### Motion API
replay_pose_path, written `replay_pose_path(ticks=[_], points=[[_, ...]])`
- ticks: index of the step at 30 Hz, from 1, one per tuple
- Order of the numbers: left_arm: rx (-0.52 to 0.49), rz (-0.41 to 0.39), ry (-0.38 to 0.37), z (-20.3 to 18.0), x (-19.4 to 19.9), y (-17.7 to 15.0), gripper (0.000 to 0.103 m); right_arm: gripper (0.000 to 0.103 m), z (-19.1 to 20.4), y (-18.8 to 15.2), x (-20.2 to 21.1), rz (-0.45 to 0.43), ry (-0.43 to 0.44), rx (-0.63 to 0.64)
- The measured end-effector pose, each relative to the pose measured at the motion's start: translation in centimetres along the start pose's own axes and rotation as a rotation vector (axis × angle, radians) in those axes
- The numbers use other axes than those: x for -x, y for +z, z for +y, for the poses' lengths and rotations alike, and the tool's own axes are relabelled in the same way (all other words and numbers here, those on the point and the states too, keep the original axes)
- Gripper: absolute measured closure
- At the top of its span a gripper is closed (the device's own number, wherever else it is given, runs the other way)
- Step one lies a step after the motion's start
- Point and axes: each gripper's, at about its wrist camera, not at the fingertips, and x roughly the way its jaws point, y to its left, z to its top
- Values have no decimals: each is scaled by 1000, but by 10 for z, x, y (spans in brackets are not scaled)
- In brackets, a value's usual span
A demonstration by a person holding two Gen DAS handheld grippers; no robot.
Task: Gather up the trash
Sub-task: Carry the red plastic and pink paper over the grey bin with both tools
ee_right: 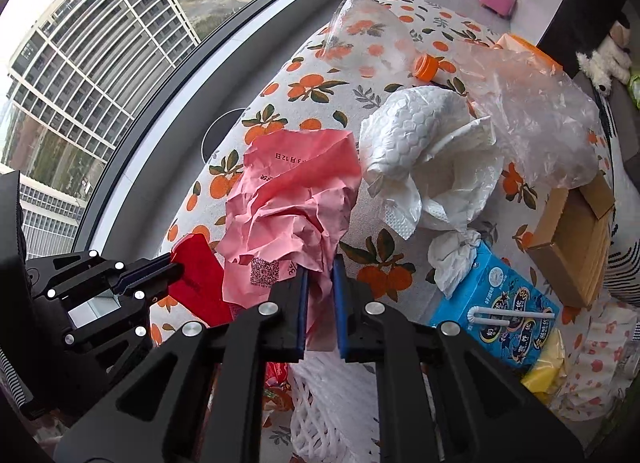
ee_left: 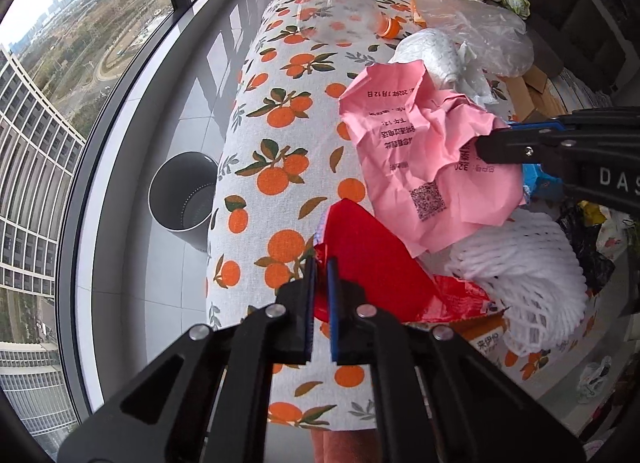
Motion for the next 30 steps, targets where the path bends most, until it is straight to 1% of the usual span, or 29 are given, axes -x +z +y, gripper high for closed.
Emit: replay_pose_path(ticks=[5,9,16,20,24,28,30], points=[[32,-54,28,3,34,12,97,93,-4,4,32,-52,0,7],[51,-103,69,1,67,21,97,93,-7,4,64,-89,11,29],[102,-172,151,-7,131,21,97,93,-7,2,116,-142,17,96],[143,-204,183,-16,159,16,97,93,-4,1,138,-175,25,146],[198,-231,224,-21,184,2,97,93,4,-3,157,-208,43,209],[289,-249,266,-16,204,-18,97,93,15,0,166,-226,74,283],[335,-251,289,-8,209,-27,97,93,24,5,165,-228,91,322]])
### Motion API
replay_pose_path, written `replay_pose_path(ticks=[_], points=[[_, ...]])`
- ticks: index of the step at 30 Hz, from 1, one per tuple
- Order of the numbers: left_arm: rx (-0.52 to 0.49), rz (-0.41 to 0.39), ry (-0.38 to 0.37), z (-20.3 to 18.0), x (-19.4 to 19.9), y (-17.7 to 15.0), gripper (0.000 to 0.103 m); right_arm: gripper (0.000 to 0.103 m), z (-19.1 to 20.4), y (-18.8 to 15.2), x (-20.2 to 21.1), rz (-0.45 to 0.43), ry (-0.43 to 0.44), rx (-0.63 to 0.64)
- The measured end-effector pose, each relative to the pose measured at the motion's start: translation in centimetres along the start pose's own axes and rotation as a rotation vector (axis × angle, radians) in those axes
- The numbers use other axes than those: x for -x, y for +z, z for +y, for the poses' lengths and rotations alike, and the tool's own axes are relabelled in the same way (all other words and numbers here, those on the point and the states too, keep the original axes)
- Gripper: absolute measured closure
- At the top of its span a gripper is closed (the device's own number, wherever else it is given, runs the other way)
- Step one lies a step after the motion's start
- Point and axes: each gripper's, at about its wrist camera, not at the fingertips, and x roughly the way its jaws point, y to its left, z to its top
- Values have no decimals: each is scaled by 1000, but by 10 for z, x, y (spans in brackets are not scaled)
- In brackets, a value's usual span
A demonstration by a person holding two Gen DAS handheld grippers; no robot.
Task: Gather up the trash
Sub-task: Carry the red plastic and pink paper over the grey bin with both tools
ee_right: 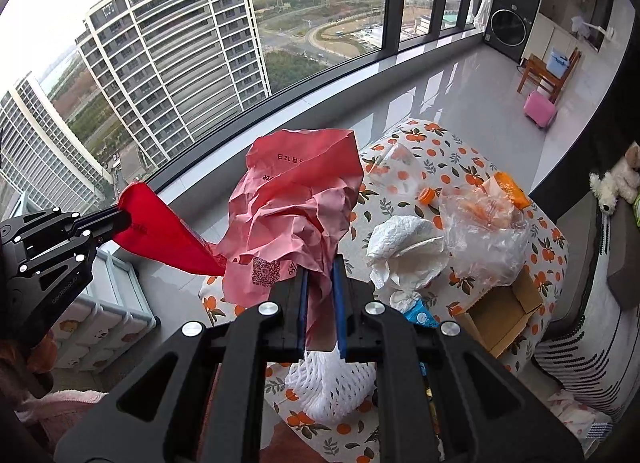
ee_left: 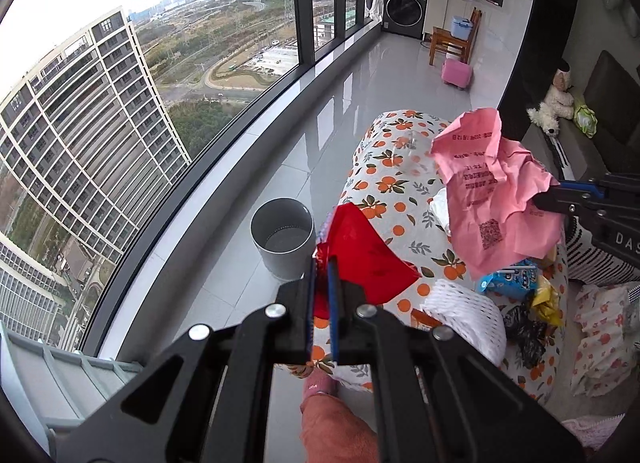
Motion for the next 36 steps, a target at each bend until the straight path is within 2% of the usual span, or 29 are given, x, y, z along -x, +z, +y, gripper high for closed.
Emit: replay_pose_path(ticks=[5,9,12,17,21,25,30,34,36], points=[[89,24,46,45,-10,-3,97,93,29,30,-30,14,46,72],[110,36,46,93,-38,15,97,93,63,68,-73,27,69,91],[124,47,32,135,-69,36,97,93,89,102,-119,53,78,73],[103,68,54,196,-130,62,97,93,124,151,-210,103,81,43],[87,94,58,231,-183,74,97,93,130,177,-293,149,54,13],[84,121,50,256,-234,76,97,92,128,189,-382,210,34,-33],[95,172,44,266,-310,69,97,92,122,182,-480,265,-6,-79],[108,202,24,271,-375,66,97,91,115,175,-529,299,-16,-121],[109,206,13,271,-401,67,97,86,112,171,-543,306,-18,-126]])
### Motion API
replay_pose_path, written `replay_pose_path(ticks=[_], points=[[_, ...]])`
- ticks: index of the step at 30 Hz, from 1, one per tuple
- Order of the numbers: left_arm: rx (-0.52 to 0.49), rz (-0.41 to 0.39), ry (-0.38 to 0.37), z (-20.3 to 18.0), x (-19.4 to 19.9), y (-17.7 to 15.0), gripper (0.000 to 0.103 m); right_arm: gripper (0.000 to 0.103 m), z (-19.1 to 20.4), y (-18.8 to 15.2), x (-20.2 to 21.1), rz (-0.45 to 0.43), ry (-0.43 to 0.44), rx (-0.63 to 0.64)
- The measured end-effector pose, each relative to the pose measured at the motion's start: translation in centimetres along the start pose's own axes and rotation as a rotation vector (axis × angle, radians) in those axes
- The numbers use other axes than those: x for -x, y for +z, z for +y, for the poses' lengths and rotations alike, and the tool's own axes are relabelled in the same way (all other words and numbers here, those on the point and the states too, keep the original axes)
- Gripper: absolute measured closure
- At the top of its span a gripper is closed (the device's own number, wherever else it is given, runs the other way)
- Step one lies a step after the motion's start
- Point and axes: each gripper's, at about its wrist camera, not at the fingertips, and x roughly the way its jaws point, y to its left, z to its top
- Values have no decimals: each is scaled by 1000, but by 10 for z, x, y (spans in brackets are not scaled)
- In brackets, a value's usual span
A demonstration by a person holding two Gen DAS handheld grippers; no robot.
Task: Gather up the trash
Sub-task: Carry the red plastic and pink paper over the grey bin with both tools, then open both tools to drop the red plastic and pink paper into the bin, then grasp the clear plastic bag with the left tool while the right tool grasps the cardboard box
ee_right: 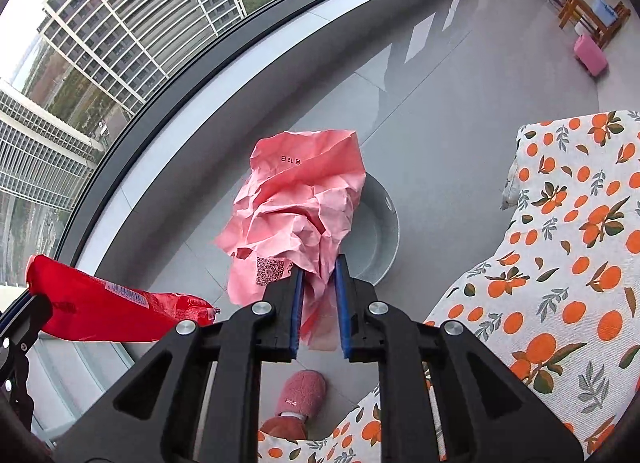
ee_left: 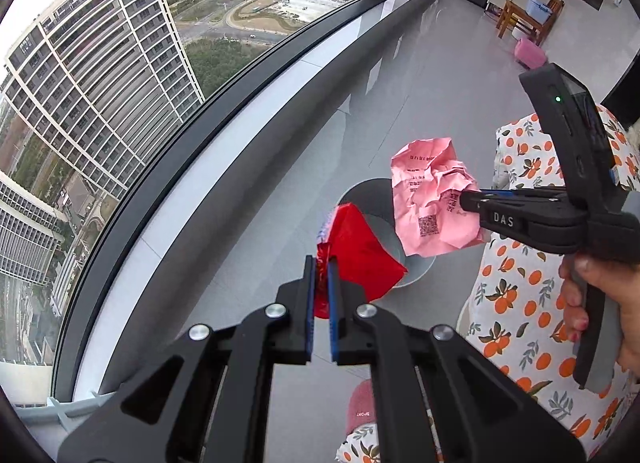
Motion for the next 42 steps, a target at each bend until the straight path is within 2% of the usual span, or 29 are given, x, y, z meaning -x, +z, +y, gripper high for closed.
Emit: replay_pose_path(ticks=[3,6,7,16,17,22,25,27,29,35,41,42], points=[[-16,8,-11,-5,-35,8,97,79,0,2,-12,-1,-2,1],[-36,17,-17,-14,-64,18,97,65,0,6,-15,-5,-10,-2],[-42,20,-18,-14,-72,21,97,63,-2,6,-16,-6,-9,-5],[-69,38,-52,-34,-111,29,97,62,-4,17,3,-21,9,-54],[-69,34,-57,-33,-110,30,93,62,-5,17,6,-24,11,-58],[-83,62,-105,-47,-121,38,91,62,-12,20,14,-33,15,-69],[-91,67,-116,-53,-121,40,76,62,-18,19,19,-37,19,-74],[-98,49,-116,-58,-114,40,51,62,-22,19,24,-44,15,-76],[-112,28,-109,-66,-106,41,42,62,-27,18,31,-52,13,-81],[-157,21,-83,-81,-62,42,42,62,-41,7,70,-82,8,-111],[-197,-9,-52,-101,23,31,42,62,-56,-28,148,-132,17,-164],[-203,-12,-54,-107,39,28,42,58,-59,-37,165,-143,17,-170]])
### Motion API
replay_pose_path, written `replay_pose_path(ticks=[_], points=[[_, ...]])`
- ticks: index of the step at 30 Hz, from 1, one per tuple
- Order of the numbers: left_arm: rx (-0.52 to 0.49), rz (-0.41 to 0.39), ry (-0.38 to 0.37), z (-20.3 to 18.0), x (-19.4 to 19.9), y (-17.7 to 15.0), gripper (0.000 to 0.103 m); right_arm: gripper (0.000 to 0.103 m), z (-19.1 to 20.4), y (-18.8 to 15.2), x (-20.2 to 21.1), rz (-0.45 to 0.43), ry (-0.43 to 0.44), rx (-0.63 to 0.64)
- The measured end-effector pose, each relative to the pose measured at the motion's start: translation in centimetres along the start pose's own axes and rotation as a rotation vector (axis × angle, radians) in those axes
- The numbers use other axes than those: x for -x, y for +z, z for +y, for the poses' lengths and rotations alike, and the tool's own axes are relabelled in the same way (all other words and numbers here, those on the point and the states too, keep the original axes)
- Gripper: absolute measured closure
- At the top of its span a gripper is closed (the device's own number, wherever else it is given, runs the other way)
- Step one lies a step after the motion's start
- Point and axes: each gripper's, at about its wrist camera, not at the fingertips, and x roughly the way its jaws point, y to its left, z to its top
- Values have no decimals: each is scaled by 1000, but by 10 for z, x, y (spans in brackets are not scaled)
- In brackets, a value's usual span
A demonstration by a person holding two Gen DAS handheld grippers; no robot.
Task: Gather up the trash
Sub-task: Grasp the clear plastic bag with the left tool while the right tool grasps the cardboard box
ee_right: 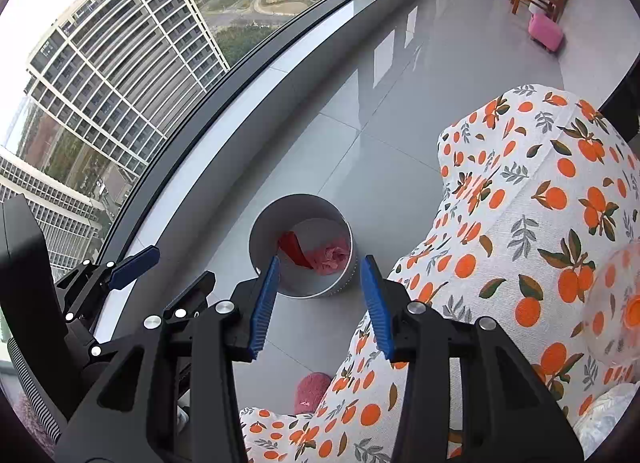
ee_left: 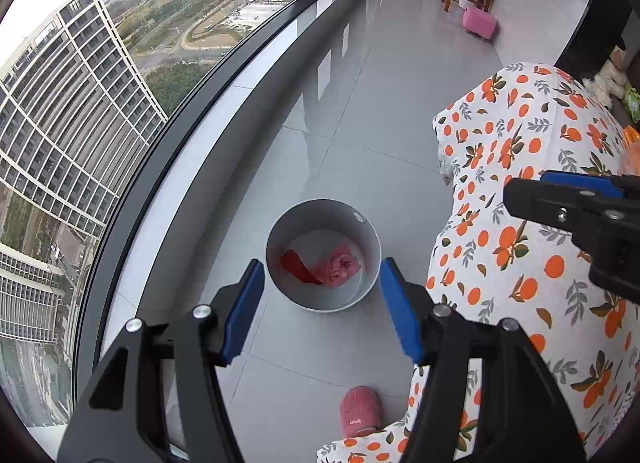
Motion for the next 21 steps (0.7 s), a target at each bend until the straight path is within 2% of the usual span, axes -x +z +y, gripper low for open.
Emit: replay_pose_path(ticks=[1,6,13,16,21], points=[[-7,-3,0,-8,16,-3,42,52,-4,-7,19,-12,-3,-2],[-67,-11,-27,-62,92,-26,42,51,-35,-60,107,-52,-47,15],[-154,-1,-128,-162,178,-69,42,51,-120,-154,216,-74,-121,-73],[-199,-10,-156,-206,205,-89,42,51,-160,-198,254,-89,-158,-118],[-240,-42,-168,-271,234,-114,42,51,-210,-251,302,-121,-193,-191]])
